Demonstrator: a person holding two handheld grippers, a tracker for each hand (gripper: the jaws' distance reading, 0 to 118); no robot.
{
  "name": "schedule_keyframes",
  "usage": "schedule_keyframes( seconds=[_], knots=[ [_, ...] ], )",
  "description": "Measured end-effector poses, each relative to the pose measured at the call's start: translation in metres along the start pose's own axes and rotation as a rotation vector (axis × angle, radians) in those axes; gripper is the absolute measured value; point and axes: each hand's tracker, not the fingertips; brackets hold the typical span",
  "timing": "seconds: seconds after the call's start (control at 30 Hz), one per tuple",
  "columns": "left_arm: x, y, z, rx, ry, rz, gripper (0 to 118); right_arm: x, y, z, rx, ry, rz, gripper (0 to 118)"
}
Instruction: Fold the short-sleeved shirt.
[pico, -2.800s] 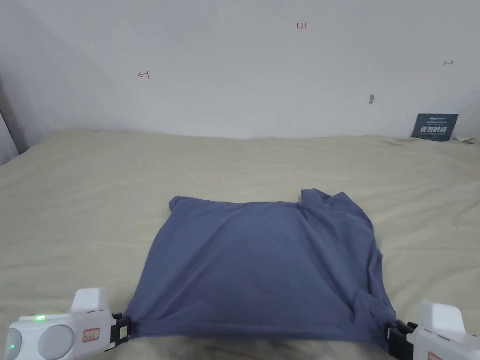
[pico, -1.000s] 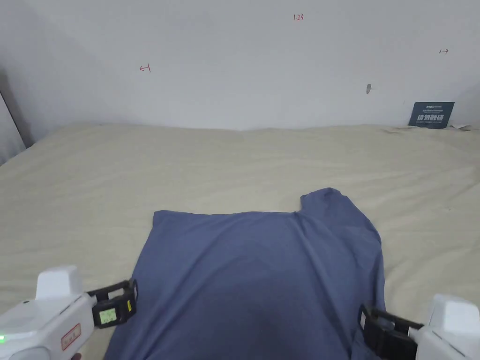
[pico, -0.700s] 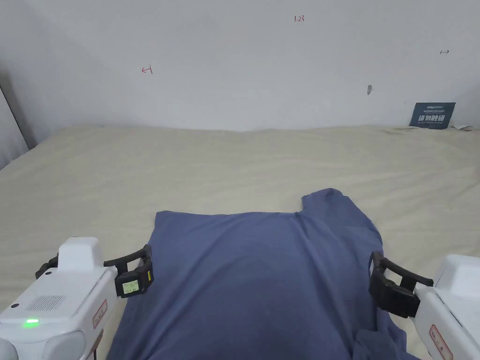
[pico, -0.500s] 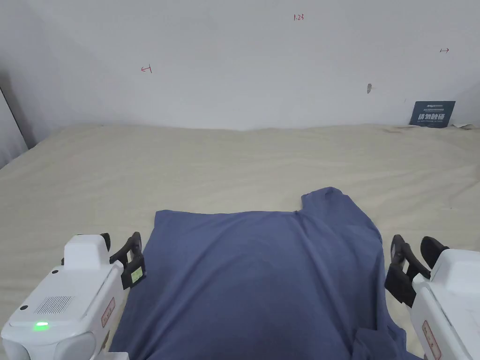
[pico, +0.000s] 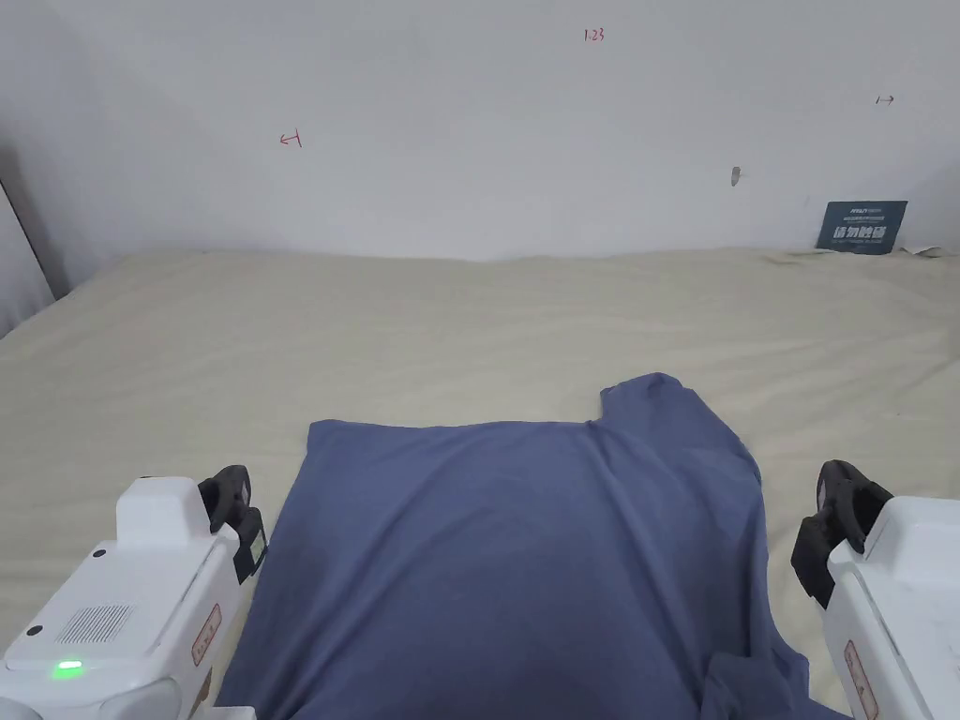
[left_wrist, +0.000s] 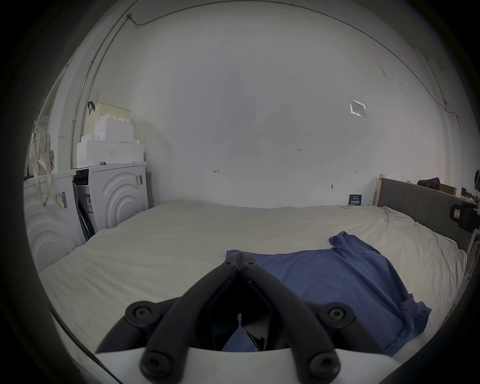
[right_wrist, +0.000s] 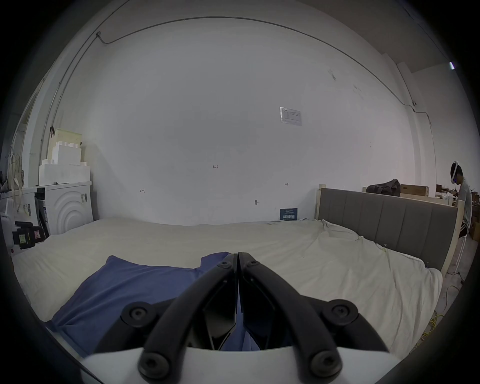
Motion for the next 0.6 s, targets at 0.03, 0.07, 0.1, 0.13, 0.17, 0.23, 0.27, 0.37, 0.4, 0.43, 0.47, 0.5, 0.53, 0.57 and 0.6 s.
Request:
schedule_keyframes(
  seconds=[0.03,0.07,0.1,0.13,0.17,0.23,0.27,0.37,0.4,0.43,0.47,0.5,0.53,0.57,0.6],
  knots=[
    [0.0,0.0,0.0,-0.005,-0.001,-0.002,0,0.001,0.0,0.0,0.0,0.002,0.002,0],
    [0.0,0.001,0.0,-0.018,-0.005,0.003,0,0.001,0.001,0.0,0.0,0.003,0.002,0],
    [-0.001,0.003,-0.001,-0.049,-0.021,0.014,0,0.001,0.002,0.001,0.001,0.004,0.003,0],
    [-0.002,0.005,-0.001,-0.072,-0.025,0.02,0,0.002,0.002,0.001,0.0,0.004,0.003,0],
    [-0.003,0.006,-0.003,-0.112,-0.033,0.023,0,0.003,0.003,0.001,-0.001,0.005,0.002,0],
    [-0.007,0.01,-0.008,-0.214,-0.067,0.028,0,0.004,0.003,0.0,-0.007,0.006,-0.001,0],
    [-0.009,0.01,-0.011,-0.273,-0.073,0.029,0,0.005,0.002,0.0,-0.009,0.007,-0.002,0],
    [-0.019,0.002,-0.016,-0.417,-0.103,0.067,0,0.007,0.0,-0.001,-0.021,0.01,-0.006,0],
    [-0.022,-0.003,-0.017,-0.462,-0.114,0.076,0,0.007,-0.001,-0.002,-0.027,0.011,-0.006,0],
    [-0.025,-0.009,-0.018,-0.506,-0.117,0.07,0,0.007,-0.002,-0.002,-0.033,0.011,-0.007,0],
    [-0.027,-0.016,-0.019,-0.548,-0.114,0.055,0,0.008,-0.003,-0.003,-0.037,0.012,-0.008,0],
    [-0.028,-0.024,-0.018,-0.588,-0.107,0.042,0,0.008,-0.004,-0.003,-0.043,0.013,-0.009,0],
    [-0.031,-0.033,-0.018,-0.622,-0.107,0.048,0,0.008,-0.006,-0.004,-0.049,0.014,-0.011,0],
    [-0.034,-0.041,-0.018,-0.66,-0.112,0.05,0,0.008,-0.007,-0.005,-0.054,0.015,-0.011,0],
    [-0.038,-0.05,-0.017,-0.678,-0.101,0.064,0,0.008,-0.009,-0.005,-0.059,0.016,-0.012,0]
  ],
)
